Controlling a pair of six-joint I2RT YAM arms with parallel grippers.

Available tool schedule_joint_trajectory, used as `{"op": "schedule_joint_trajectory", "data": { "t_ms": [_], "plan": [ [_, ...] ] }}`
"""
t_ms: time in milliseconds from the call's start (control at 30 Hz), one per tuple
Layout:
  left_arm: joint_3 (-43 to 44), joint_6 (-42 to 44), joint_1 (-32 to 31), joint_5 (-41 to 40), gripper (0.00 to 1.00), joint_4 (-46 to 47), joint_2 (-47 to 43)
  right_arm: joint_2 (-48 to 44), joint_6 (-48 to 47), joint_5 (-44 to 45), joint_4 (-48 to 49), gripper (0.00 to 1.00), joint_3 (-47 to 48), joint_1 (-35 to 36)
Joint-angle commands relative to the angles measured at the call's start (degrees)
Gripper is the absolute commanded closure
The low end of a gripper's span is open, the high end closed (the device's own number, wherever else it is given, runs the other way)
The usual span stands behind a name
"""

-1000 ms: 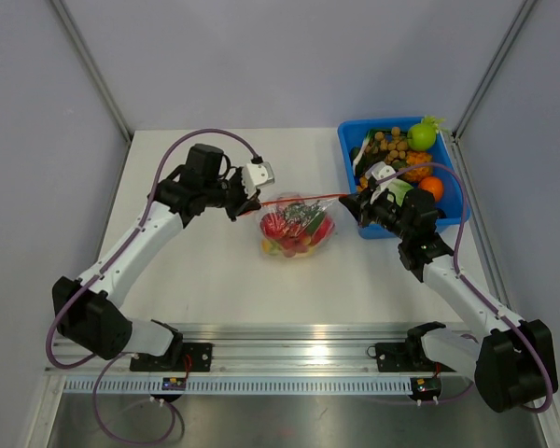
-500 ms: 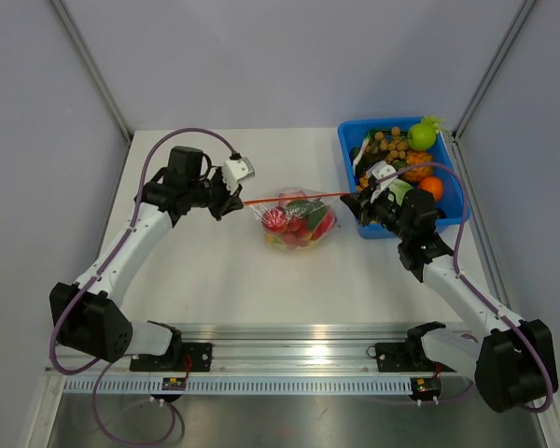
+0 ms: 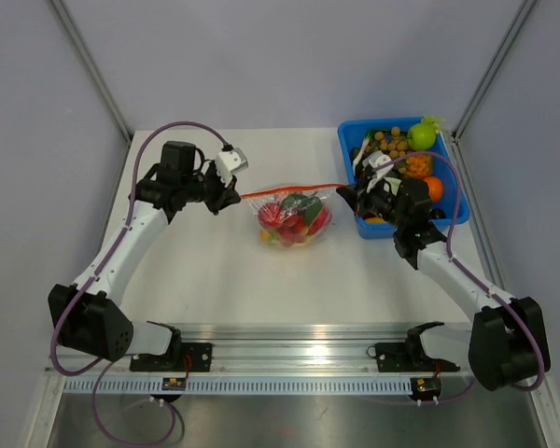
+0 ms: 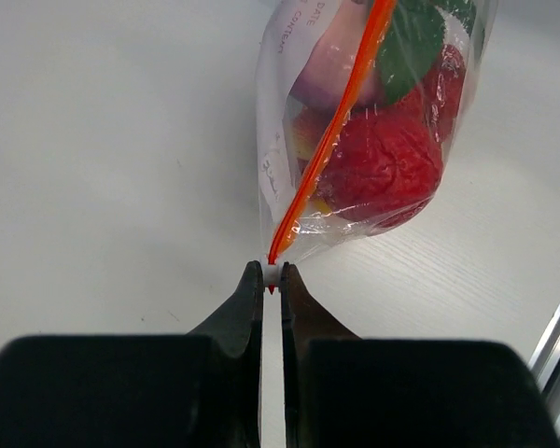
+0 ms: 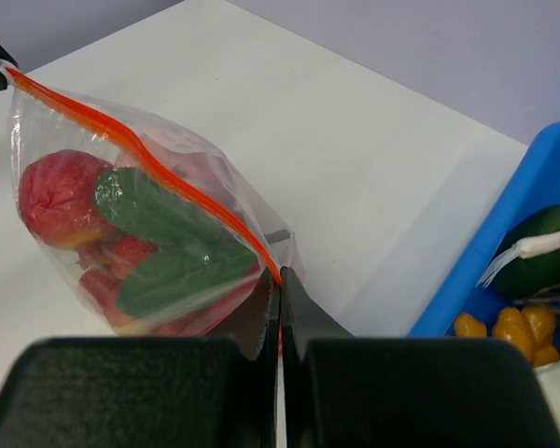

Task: Place the food in the zip-top bag and seal the zipper
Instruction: Place the zipper food storage bag at the center of the board, then reset both arms

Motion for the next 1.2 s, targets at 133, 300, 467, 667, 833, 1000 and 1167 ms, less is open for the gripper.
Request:
{"op": "schedule_joint_trajectory", "data": {
  "t_ms": [133,300,467,667,833,1000,1167],
  "plan": [
    [9.3,-1.5,1.5,-4.1,1.00,11.2,2.0,12.0,1.6,-1.7,11.8,1.00,13.7,-0.8],
    [11.2,-4.2,3.4,-3.7,1.00,15.5,2.9,19.9,3.7,-4.4,16.0,1.00,20.9,-0.1],
    [3.8,-7.0,4.5,-2.9,0.76,20.4,-1.4,20.1,3.3,-6.6,15.0,0.93,16.8,1.7],
    [-0.4,-13.5,4.5,-0.6,0.09,22.2,-5.0,12.9,3.3,-2.5,12.0,0.06,7.4,3.2],
    [2.4,-20.3,4.3,-2.2,0.02,22.9,-7.5,2.6,0.2,5.4,-1.0,0.01,8.7,3.2],
    [3.2,-27.4,2.9,-7.8,0.01,20.0,-9.7,-2.6,7.8,19.4,-19.2,0.01,16.5,3.2],
    [0.8,-32.5,1.9,-12.3,0.01,18.7,-12.5,-2.8,14.1,32.0,-36.5,0.01,22.4,3.2]
  ]
}}
